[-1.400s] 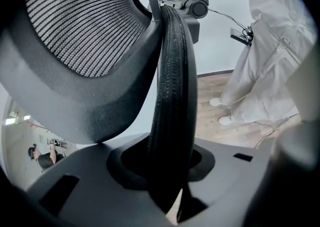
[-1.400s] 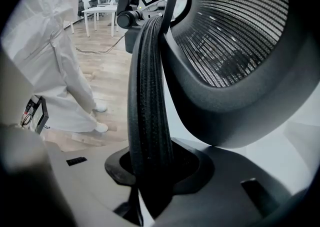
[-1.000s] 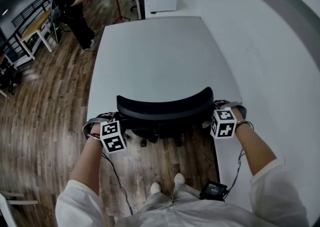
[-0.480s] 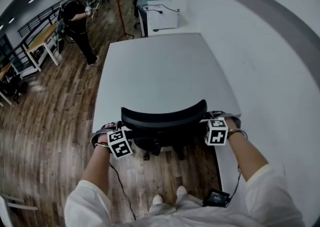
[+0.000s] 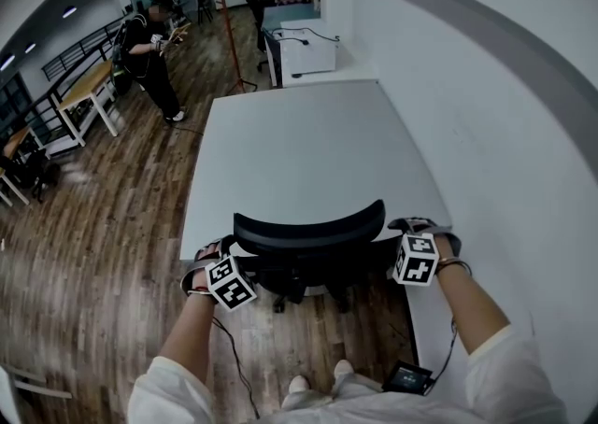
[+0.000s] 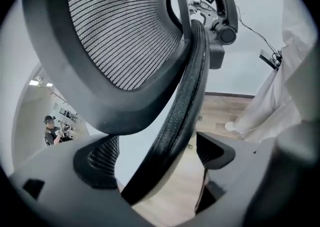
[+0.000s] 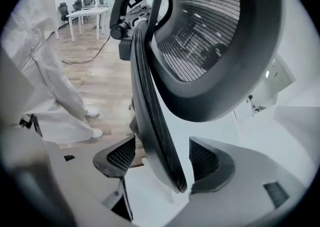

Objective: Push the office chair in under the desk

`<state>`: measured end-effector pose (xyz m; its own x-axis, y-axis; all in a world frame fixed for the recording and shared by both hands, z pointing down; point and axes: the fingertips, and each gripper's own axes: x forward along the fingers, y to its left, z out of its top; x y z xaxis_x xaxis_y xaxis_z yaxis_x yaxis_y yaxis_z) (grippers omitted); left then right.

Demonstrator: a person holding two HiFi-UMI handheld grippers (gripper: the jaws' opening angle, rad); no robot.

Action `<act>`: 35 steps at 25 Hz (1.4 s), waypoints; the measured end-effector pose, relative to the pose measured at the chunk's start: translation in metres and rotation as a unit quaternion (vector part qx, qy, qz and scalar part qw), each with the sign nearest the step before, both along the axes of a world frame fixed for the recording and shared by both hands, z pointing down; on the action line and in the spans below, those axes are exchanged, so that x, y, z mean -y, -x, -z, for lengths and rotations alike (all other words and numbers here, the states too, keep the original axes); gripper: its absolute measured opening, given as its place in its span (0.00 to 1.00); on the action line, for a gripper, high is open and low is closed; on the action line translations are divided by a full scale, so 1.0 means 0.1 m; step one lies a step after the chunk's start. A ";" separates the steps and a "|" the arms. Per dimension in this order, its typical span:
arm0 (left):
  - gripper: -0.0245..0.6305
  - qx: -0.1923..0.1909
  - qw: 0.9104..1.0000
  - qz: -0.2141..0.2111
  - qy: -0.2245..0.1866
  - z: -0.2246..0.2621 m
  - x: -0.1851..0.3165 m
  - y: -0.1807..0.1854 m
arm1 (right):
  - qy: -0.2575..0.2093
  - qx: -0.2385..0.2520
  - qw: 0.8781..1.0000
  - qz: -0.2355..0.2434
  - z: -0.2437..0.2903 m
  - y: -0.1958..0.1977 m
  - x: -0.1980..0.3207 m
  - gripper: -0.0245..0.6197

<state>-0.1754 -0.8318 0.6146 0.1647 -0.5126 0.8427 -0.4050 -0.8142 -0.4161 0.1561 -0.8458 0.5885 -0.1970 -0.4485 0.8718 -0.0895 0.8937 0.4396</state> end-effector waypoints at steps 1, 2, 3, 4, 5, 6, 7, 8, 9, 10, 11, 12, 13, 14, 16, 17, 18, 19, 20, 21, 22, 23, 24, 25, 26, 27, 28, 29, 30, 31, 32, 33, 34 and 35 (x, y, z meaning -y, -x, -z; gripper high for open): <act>0.75 -0.007 1.000 0.009 -0.004 0.03 -0.01 0.00 | -0.010 0.004 1.000 -0.007 0.03 -0.03 -0.01 0.55; 0.75 -0.018 1.000 0.021 -0.009 0.07 -0.01 0.01 | -0.023 0.013 1.000 -0.016 0.08 -0.05 -0.01 0.55; 0.75 -0.035 0.999 0.036 -0.015 0.12 -0.01 0.01 | -0.034 0.026 0.999 -0.026 0.13 -0.04 -0.03 0.55; 0.75 -0.055 0.997 0.052 -0.022 0.17 -0.01 0.00 | -0.043 0.043 0.997 -0.037 0.17 -0.03 -0.05 0.55; 0.75 -0.077 0.994 0.068 -0.030 0.22 -0.02 0.00 | -0.048 0.061 0.996 -0.049 0.20 -0.01 -0.08 0.55; 0.75 -0.097 0.991 0.082 -0.039 0.28 -0.02 -0.01 | -0.052 0.078 0.994 -0.061 0.23 0.02 -0.11 0.55; 0.75 -0.114 0.988 0.096 -0.046 0.31 -0.03 -0.01 | -0.056 0.094 0.991 -0.072 0.25 0.03 -0.13 0.55; 0.75 -0.128 0.985 0.108 -0.051 0.33 -0.05 -0.01 | -0.062 0.107 0.989 -0.084 0.27 0.04 -0.14 0.55; 0.75 -0.141 0.981 0.117 -0.057 0.35 -0.06 -0.01 | -0.070 0.118 0.986 -0.098 0.30 0.04 -0.15 0.55; 0.75 -0.154 0.978 0.126 -0.063 0.37 -0.07 -0.02 | -0.077 0.130 0.982 -0.112 0.34 0.03 -0.15 0.55; 0.75 -0.169 0.974 0.134 -0.070 0.41 -0.09 -0.03 | -0.084 0.145 0.978 -0.127 0.38 0.03 -0.16 0.55; 0.75 -0.185 0.969 0.143 -0.077 0.44 -0.11 -0.04 | -0.089 0.164 0.972 -0.144 0.42 0.04 -0.16 0.55; 0.75 -0.201 0.964 0.150 -0.084 0.49 -0.13 -0.05 | -0.091 0.188 0.964 -0.162 0.47 0.04 -0.18 0.55; 0.75 -0.215 0.960 0.157 -0.089 0.53 -0.17 -0.06 | -0.092 0.215 0.956 -0.180 0.51 0.05 -0.21 0.55; 0.75 -0.235 0.952 0.173 -0.096 0.62 -0.27 -0.08 | -0.086 0.268 0.936 -0.213 0.56 0.07 -0.29 0.55; 0.75 -0.246 0.947 0.182 -0.098 0.66 -0.33 -0.09 | -0.083 0.292 0.926 -0.225 0.59 0.09 -0.35 0.55; 0.75 -0.261 0.941 0.191 -0.099 0.69 -0.38 -0.10 | -0.080 0.315 0.917 -0.233 0.62 0.11 -0.40 0.55; 0.75 -0.277 0.935 0.199 -0.099 0.72 -0.44 -0.11 | -0.076 0.336 0.908 -0.240 0.66 0.14 -0.46 0.55; 0.75 -0.292 0.929 0.204 -0.099 0.75 -0.49 -0.13 | -0.073 0.354 0.900 -0.245 0.69 0.17 -0.51 0.55; 0.75 -0.303 0.925 0.206 -0.099 0.77 -0.54 -0.15 | -0.068 0.369 0.893 -0.247 0.71 0.21 -0.57 0.55; 0.75 -0.312 0.922 0.207 -0.100 0.80 -0.59 -0.18 | -0.063 0.380 0.889 -0.247 0.72 0.24 -0.63 0.55; 0.75 -0.321 0.919 0.207 -0.100 0.83 -0.65 -0.21 | -0.058 0.388 0.887 -0.245 0.72 0.28 -0.69 0.55; 0.75 -0.331 0.915 0.209 -0.097 0.85 -0.71 -0.24 | -0.053 0.394 0.885 -0.241 0.73 0.33 -0.75 0.55; 0.75 -0.341 0.912 0.210 -0.093 0.86 -0.77 -0.28 | -0.049 0.400 0.884 -0.238 0.73 0.37 -0.81 0.55; 0.75 -0.351 0.908 0.211 -0.089 0.87 -0.82 -0.31 | -0.045 0.406 0.882 -0.235 0.74 0.40 -0.86 0.55; 0.75 -0.361 0.904 0.211 -0.085 0.87 -0.87 -0.35 | -0.041 0.412 0.880 -0.234 0.73 0.44 -0.90 0.55; 0.75 -0.368 0.902 0.211 -0.083 0.86 -0.90 -0.38 | -0.035 0.417 0.878 -0.235 0.72 0.46 -0.95 0.55; 0.75 -0.374 0.900 0.211 -0.080 0.86 -0.94 -0.41 | -0.030 0.420 0.876 -0.235 0.72 0.49 -0.99 0.55; 0.75 -0.379 0.898 0.210 -0.076 0.86 -0.98 -0.44 | -0.026 0.424 0.874 -0.236 0.72 0.51 -1.03 0.55; 0.75 -0.384 0.896 0.209 -0.072 0.86 -1.02 -0.48 | -0.023 0.429 0.872 -0.236 0.72 0.54 -1.06 0.55; 0.75 -0.388 0.895 0.209 -0.067 0.85 -1.06 -0.51 | -0.019 0.434 0.869 -0.236 0.72 0.56 -1.10 0.55; 0.75 -0.392 0.894 0.208 -0.063 0.84 -1.09 -0.55 | -0.014 0.439 0.866 -0.237 0.71 0.58 -1.13 0.55; 0.75 -0.395 0.893 0.208 -0.059 0.83 -1.13 -0.58 | -0.009 0.445 0.863 -0.237 0.70 0.61 -1.16 0.55; 0.75 -0.398 0.892 0.207 -0.055 0.81 -1.16 -0.62 | -0.003 0.450 0.861 -0.238 0.68 0.63 -1.19 0.55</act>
<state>-0.1137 -0.7163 0.5333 0.4660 -0.7405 0.4842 -0.8644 -0.4979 0.0705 0.0929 -0.7264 0.5206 -0.5842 -0.6692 0.4593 -0.7516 0.6597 0.0052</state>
